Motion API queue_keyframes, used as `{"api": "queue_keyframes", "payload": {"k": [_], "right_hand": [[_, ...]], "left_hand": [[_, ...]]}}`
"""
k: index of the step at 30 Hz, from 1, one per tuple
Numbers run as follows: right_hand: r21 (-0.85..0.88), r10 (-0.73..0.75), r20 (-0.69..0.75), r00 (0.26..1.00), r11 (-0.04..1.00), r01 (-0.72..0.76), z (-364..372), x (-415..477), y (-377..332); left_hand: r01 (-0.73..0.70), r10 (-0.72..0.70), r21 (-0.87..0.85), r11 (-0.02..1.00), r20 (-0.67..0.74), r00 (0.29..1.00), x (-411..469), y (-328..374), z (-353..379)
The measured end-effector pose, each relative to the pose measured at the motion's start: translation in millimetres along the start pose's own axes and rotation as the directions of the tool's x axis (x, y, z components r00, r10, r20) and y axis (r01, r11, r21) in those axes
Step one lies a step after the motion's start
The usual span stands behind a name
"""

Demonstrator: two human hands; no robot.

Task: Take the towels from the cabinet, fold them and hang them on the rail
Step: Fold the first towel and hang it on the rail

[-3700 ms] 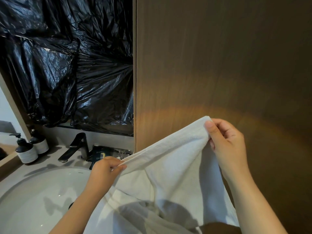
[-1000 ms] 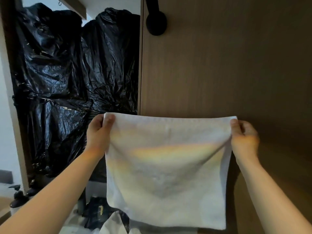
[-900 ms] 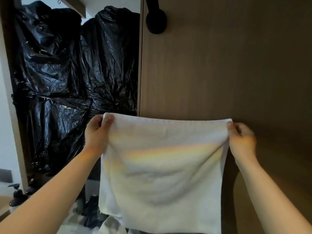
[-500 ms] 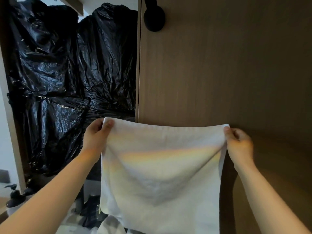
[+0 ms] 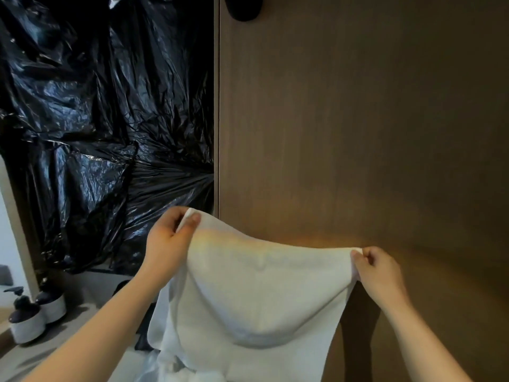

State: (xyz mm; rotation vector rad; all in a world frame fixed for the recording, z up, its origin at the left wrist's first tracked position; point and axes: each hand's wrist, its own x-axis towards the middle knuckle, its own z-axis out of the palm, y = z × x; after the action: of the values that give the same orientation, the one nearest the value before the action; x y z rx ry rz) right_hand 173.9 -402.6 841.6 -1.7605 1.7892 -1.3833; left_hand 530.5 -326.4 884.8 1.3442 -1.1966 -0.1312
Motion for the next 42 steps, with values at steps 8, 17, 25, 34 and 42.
{"api": "queue_keyframes", "payload": {"k": [8, 17, 25, 34, 42], "right_hand": [[-0.251, 0.247, 0.204, 0.947, 0.949, -0.193, 26.1, -45.9, 40.7], [0.420, -0.031, 0.503, 0.864, 0.882, -0.213, 35.3, -103.8, -19.8], [0.583, -0.136, 0.565, 0.814, 0.764, -0.277, 45.9, -141.6, -46.6], [0.538, -0.162, 0.469, 0.868, 0.832, -0.135, 41.4, -137.2, -49.8], [0.583, -0.231, 0.438, 0.869, 0.809, -0.079, 44.6, -133.8, -58.5]], "left_hand": [[0.048, -0.024, -0.077, 0.996, 0.288, 0.957, -73.0, 15.2, 13.8], [0.195, -0.147, -0.057, 0.979, 0.461, 0.875, -115.6, 8.7, 36.8], [0.293, -0.169, -0.204, 0.934, 0.469, 0.867, -129.5, 14.5, 37.0], [0.126, -0.075, -0.089, 0.988, 0.436, 0.897, -139.7, 4.4, 20.9], [0.032, -0.006, -0.051, 0.998, 0.441, 0.898, -141.0, 1.6, 21.0]]}}
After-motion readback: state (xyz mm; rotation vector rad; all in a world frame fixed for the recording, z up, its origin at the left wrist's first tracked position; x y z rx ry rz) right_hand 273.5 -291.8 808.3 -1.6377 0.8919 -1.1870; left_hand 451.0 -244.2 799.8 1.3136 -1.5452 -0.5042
